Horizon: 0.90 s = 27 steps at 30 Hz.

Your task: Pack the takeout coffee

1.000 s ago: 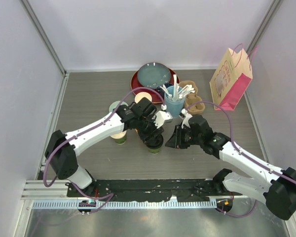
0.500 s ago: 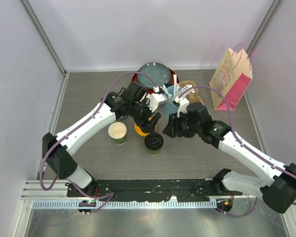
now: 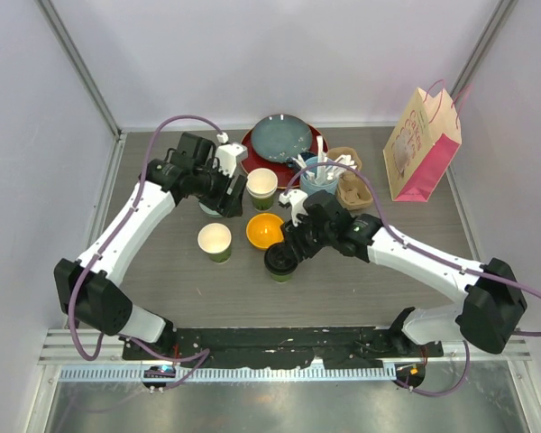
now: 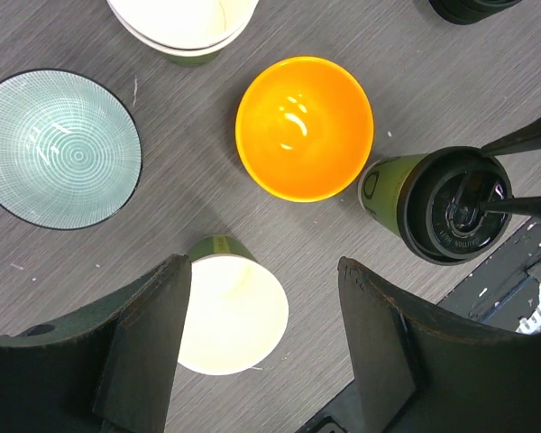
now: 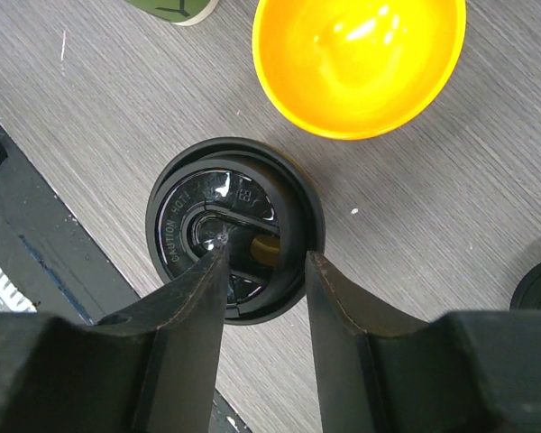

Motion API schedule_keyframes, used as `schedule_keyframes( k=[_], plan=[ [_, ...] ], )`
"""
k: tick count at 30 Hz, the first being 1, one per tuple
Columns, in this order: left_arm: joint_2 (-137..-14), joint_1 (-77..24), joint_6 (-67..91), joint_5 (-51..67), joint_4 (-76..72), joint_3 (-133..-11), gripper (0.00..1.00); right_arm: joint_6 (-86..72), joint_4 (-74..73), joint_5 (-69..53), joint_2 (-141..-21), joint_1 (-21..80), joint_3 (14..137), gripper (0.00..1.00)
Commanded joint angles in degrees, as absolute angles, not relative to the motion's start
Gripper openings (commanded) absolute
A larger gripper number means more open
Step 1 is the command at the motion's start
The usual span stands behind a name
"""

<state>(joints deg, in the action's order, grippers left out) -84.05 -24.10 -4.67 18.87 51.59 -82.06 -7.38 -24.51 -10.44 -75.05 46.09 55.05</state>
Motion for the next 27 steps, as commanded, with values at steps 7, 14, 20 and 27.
schedule_keyframes(
  k=[7,14,20,27],
  plan=[
    [-80.95,-22.59,-4.92,20.57,51.24,-80.77,0.7,-5.1,-22.68,-8.97,-78.48,46.49,58.45,0.33],
    [-80.95,-22.24,-5.1,20.74,51.06,-80.51,0.7,-4.31,-24.52,-5.46,-76.82,46.58,58.71,0.13],
    [-81.03,-22.24,-5.19,20.66,51.06,-80.86,0.7,-2.73,-26.63,1.82,-73.31,46.67,58.62,0.09],
    [-81.03,-22.06,-5.27,20.3,51.24,-81.12,0.7,-0.18,-27.95,13.6,-72.6,46.67,60.2,0.06]
  ],
)
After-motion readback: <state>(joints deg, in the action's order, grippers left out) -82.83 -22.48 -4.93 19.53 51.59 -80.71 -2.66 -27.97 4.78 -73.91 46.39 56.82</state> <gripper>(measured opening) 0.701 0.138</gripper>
